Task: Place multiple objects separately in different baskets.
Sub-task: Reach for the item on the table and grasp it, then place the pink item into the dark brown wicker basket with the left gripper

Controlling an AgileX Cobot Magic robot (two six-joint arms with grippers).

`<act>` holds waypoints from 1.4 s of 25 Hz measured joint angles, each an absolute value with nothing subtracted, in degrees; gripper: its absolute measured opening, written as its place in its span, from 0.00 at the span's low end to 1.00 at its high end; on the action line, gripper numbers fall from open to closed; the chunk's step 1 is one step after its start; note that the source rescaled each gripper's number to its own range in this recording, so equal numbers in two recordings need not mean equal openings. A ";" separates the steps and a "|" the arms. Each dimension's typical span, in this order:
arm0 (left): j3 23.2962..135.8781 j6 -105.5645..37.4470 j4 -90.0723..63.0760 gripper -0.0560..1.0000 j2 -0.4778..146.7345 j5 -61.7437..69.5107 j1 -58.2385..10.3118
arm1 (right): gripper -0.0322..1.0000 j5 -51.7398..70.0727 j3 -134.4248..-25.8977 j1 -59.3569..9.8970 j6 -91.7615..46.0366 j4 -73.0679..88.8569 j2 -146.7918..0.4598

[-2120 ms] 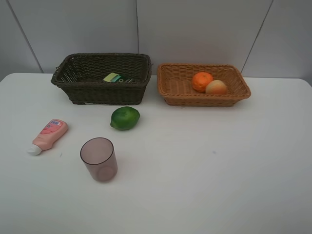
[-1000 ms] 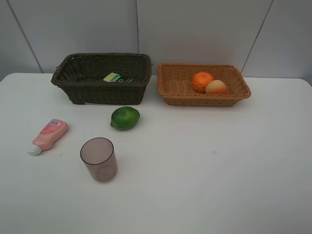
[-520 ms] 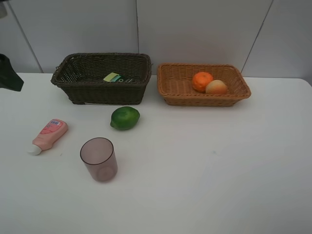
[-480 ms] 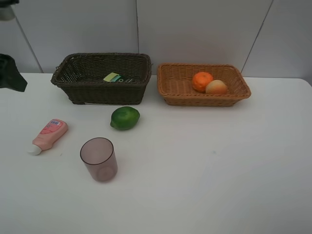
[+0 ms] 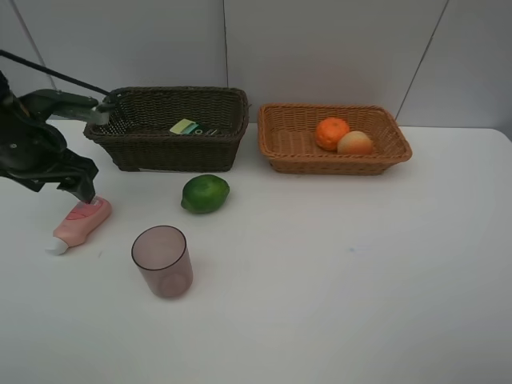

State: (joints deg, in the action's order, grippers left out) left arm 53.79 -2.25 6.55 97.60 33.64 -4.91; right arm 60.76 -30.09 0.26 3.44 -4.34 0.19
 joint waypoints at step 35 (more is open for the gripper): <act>54.21 0.00 5.35 0.71 113.35 20.70 -4.91 | 1.00 60.76 -30.09 0.26 3.39 -4.33 0.19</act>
State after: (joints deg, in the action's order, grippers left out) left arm 54.21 0.00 5.35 113.35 20.70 -4.91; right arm 60.76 -30.09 0.26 3.39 -4.33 0.19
